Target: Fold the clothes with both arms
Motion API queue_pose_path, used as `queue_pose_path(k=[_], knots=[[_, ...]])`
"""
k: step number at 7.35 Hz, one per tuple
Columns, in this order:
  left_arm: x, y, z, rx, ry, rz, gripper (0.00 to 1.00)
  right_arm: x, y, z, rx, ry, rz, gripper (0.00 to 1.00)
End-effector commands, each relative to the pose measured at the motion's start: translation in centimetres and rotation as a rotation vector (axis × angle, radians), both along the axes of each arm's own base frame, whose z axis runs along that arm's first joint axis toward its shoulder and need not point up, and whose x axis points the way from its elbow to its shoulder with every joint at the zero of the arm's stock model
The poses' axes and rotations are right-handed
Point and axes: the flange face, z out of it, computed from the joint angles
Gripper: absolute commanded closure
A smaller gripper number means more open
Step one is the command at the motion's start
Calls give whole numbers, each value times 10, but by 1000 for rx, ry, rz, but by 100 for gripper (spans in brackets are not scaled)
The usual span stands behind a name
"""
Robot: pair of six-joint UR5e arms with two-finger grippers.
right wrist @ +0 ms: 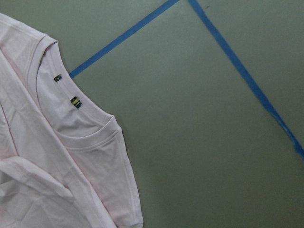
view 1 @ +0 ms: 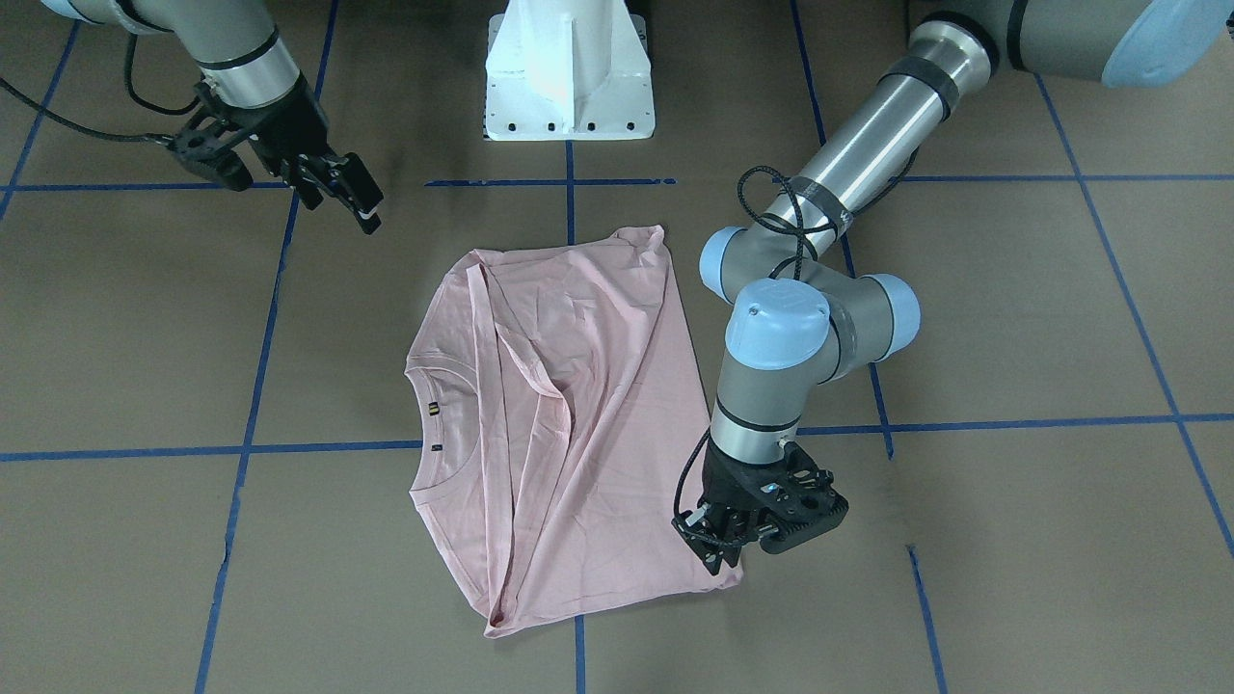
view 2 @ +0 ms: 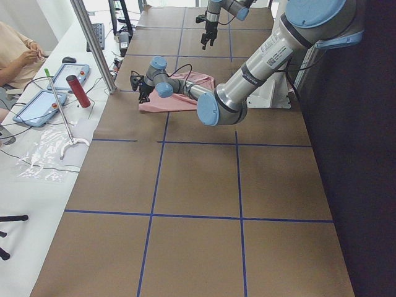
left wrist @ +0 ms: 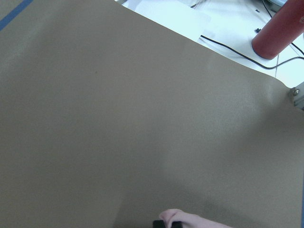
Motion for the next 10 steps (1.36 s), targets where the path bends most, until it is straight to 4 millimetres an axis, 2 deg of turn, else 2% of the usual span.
queue_pose_path(k=[1, 2, 3, 5, 7, 9, 10], knots=[[-37, 38, 11, 48, 97, 54, 60, -73, 13, -22, 9, 1, 27, 0], [-47, 49, 8, 46, 122, 70, 59, -109, 26, -23, -11, 15, 40, 0], [-47, 50, 6, 37, 132, 67, 58, -129, 34, -12, 7, 47, 58, 0], [-45, 52, 8, 22, 139, 63, 57, -158, 31, -4, -47, 69, 95, 0], [-45, 52, 8, 19, 142, 61, 57, -163, 29, 6, -96, 79, 131, 11], [-44, 53, 8, 17, 143, 62, 56, -164, 26, 8, -111, 82, 148, 25], [-43, 53, 7, 9, 151, 57, 56, -162, 23, 8, -111, 83, 152, 28]])
